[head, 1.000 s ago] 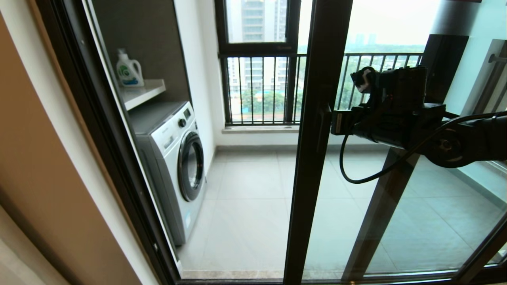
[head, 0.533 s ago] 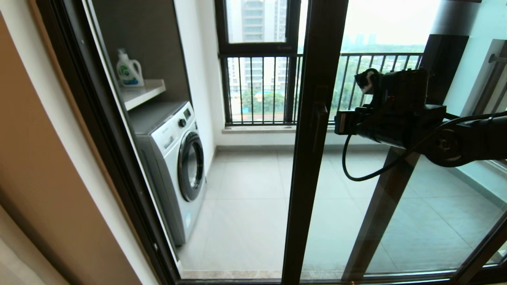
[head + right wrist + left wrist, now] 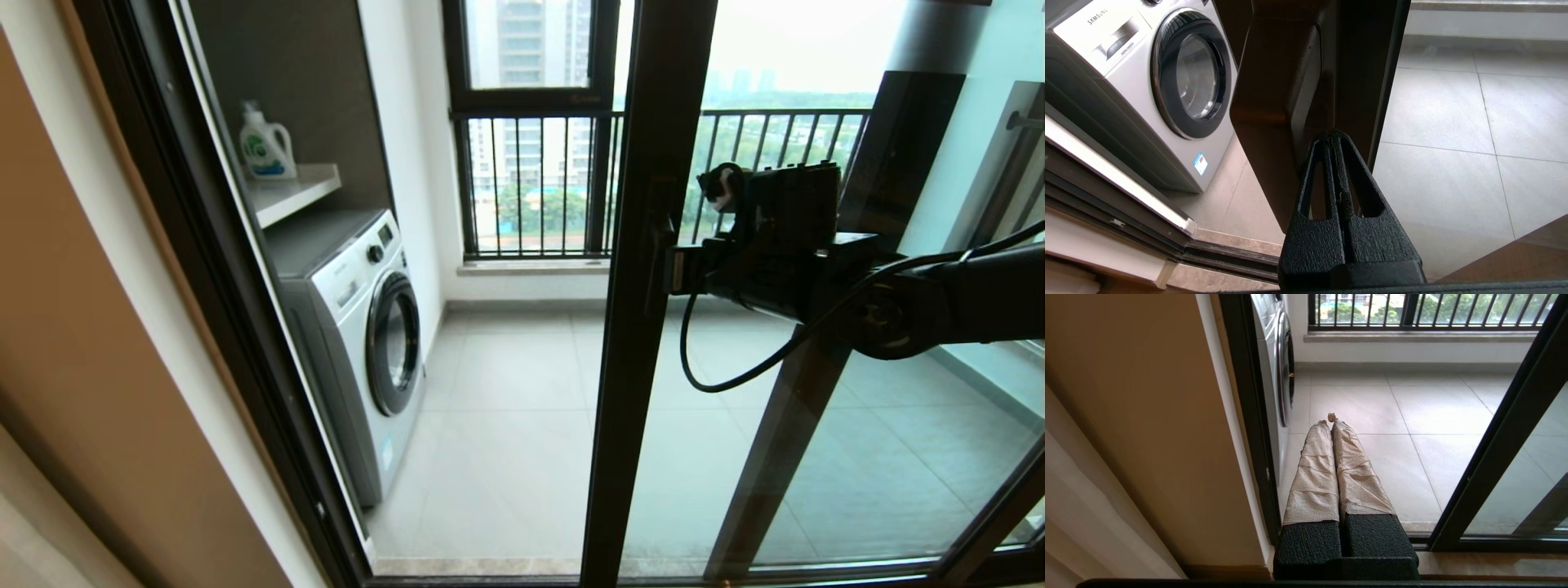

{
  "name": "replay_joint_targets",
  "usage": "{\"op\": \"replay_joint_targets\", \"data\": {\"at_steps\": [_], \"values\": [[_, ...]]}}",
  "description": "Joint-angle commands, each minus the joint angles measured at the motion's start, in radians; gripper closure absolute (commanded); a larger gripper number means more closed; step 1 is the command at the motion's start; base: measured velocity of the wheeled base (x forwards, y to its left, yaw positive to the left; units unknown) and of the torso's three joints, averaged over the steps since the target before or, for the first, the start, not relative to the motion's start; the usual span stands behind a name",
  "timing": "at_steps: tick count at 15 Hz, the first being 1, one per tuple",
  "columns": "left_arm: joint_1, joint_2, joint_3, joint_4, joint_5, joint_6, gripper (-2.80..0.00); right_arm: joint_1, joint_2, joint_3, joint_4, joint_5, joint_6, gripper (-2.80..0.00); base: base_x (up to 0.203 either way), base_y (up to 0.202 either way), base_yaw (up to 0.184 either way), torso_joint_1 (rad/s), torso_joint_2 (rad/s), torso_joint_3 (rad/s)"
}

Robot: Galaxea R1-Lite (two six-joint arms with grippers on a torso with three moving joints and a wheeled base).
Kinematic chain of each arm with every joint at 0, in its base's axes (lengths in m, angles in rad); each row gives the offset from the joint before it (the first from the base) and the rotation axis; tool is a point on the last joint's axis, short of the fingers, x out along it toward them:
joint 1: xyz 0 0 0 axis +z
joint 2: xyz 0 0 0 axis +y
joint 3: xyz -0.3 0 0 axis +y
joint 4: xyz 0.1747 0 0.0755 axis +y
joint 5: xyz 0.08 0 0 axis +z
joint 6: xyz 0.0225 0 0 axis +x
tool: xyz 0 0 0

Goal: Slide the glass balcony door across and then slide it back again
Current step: Close the slid door

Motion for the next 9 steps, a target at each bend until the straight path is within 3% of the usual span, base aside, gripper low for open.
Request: {"op": "replay_joint_targets", "data": {"at_steps": [1,9], "values": [[0.0,0.002,0.0,0.0,0.0,0.0,0.0,0.002,0.017,-0.006,-0.021,0.001,-0.001,0.0,0.0,0.0,0.0,0.0,0.0,0.0],[0.0,0.002,0.0,0.0,0.0,0.0,0.0,0.051,0.031,-0.035,-0.047,-0.036,-0.003,0.0,0.0,0.0,0.0,0.0,0.0,0.0]]}}
